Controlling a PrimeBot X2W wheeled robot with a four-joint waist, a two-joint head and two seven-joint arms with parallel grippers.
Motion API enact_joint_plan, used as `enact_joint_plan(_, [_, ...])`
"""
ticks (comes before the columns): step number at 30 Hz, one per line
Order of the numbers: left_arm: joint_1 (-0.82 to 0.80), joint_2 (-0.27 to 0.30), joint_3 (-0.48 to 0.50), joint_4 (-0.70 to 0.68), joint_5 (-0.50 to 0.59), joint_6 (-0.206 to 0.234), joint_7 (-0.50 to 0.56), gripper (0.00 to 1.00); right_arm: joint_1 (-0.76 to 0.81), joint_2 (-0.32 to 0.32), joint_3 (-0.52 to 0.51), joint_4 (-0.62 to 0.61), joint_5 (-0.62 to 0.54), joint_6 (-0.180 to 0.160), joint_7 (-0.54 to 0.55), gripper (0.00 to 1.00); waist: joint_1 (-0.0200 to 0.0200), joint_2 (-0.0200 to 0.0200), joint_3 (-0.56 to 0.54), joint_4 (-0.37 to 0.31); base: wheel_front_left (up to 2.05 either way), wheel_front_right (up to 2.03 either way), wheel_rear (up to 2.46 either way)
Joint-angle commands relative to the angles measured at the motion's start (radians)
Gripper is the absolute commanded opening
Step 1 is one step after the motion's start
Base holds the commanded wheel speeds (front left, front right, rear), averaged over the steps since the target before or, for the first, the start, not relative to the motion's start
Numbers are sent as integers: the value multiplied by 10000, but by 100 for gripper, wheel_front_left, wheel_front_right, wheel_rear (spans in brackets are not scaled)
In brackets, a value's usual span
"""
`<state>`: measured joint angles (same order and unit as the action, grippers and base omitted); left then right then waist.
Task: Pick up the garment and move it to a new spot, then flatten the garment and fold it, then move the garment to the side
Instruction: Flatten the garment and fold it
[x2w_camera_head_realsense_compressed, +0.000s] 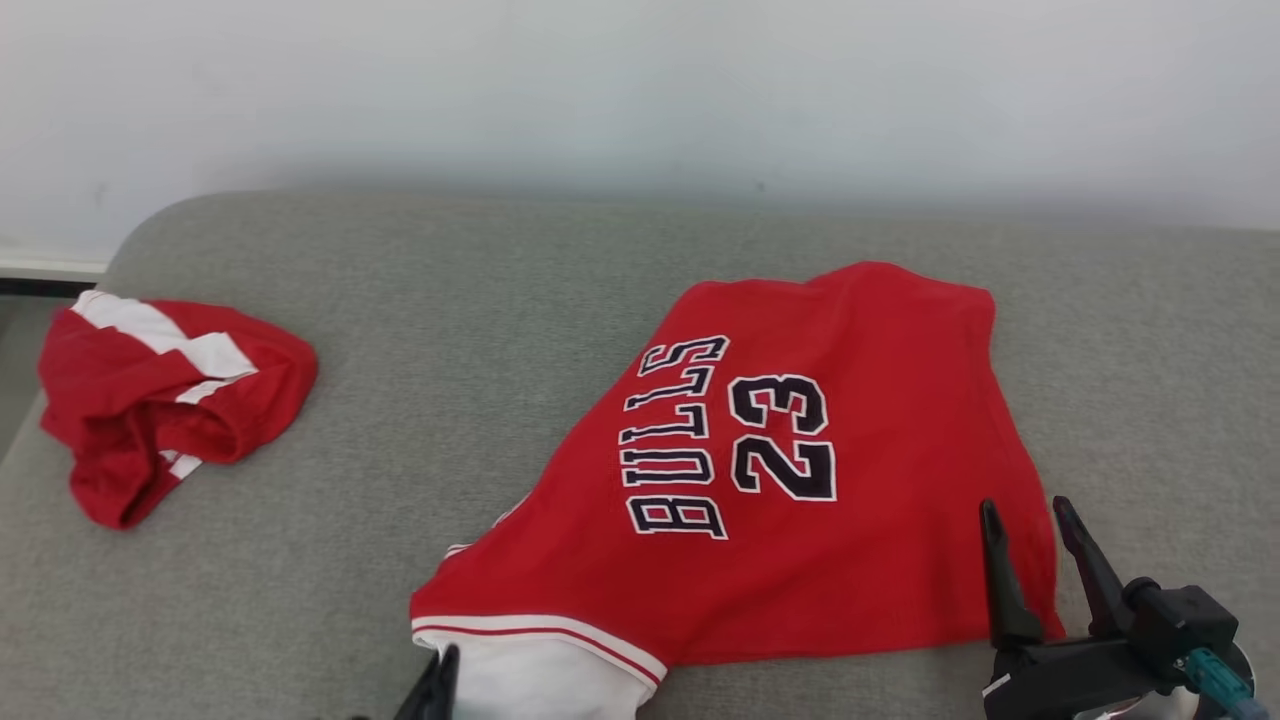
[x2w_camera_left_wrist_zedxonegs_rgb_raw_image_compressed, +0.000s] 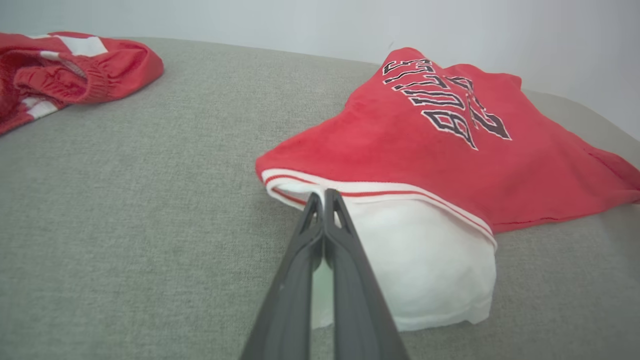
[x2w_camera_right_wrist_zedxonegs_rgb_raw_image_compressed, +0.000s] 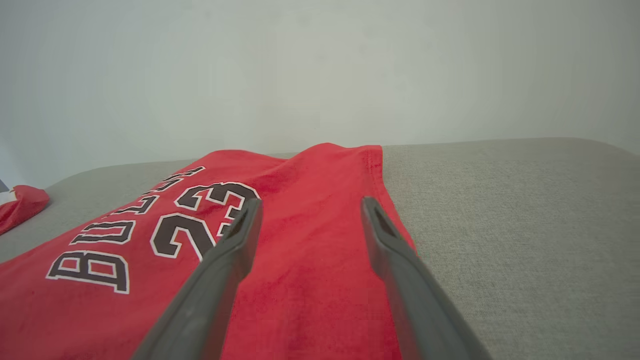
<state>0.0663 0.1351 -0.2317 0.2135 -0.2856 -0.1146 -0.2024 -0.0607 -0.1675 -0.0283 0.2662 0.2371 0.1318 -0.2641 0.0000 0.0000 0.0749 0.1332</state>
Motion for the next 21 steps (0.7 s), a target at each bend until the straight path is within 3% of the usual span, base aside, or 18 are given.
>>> enact_joint_plan(1, [-367, 66, 53, 175, -38, -16, -118, 0, -79, -29, 0, 62, -47, -23, -4, 100, 0, 0, 108, -349, 0, 0, 0])
enact_joint_plan(15, [-2173, 373, 821, 2577, -275, 5, -607, 0, -236, 6, -132, 283, -138, -23, -4, 100, 0, 0, 440, -1639, 0, 0, 0])
enact_joint_plan(17, [-2349, 420, 914, 2943, -264, -23, -626, 55, -194, 50, -154, 290, -144, -23, -4, 100, 0, 0, 422, -1681, 0, 0, 0])
enact_joint_plan(18, [-2395, 413, 933, 3041, -206, -34, -636, 100, -163, 60, -167, 297, -147, -23, -4, 100, 0, 0, 405, -1683, 0, 0, 0])
enact_joint_plan(21, [-2322, 280, 1145, 2857, -121, -69, -627, 100, -29, 126, -275, 284, -147, -23, -4, 100, 0, 0, 314, -1557, 0, 0, 0])
